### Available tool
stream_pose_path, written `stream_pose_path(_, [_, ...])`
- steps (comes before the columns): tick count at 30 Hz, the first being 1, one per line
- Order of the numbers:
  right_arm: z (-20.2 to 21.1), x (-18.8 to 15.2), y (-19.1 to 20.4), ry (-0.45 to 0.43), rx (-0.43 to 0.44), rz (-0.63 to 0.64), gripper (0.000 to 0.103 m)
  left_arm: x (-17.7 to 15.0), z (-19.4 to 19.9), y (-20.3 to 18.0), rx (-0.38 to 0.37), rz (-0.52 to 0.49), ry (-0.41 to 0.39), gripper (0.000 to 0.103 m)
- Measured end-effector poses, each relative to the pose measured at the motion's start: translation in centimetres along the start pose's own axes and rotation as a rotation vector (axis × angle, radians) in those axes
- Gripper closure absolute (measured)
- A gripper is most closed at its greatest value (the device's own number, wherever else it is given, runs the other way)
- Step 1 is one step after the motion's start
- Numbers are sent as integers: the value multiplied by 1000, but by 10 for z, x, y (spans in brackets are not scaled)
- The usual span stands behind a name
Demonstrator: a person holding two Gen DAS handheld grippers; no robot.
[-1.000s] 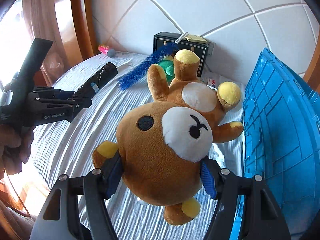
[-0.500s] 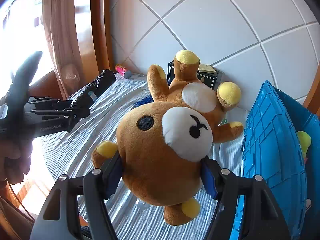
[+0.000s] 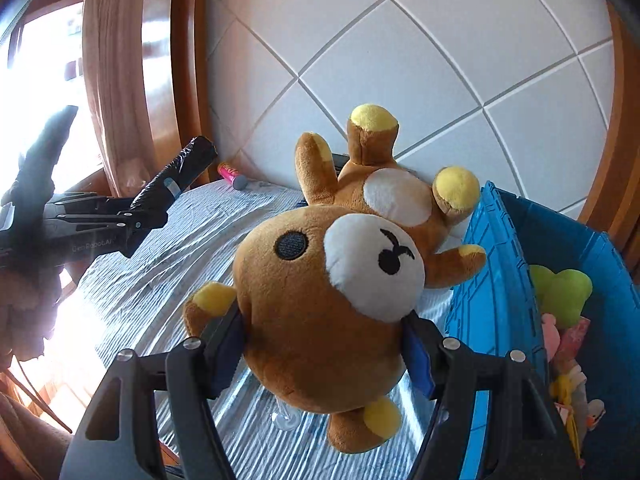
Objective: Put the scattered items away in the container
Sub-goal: 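Lift the bear plush and black umbrella and carry both over the crate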
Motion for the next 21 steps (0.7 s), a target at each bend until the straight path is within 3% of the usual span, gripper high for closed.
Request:
stream_pose_path(12, [78, -6, -107, -93, -143, -103, 35, 61, 21, -108, -74, -116, -97, 70])
stream_pose_path(21, [135, -32, -188, -102, -257, -182, 35, 94, 25, -212, -199, -196, -133, 70])
Point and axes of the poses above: each gripper's, at about its wrist camera, not at the fingertips, and z roughly against the way its jaws point, y to its left, x to its top, the point moved 5 cm from there along -z, roughly the way its jaws point, and after that the axes turned 6 degrees about x, right-handed, at the moved point
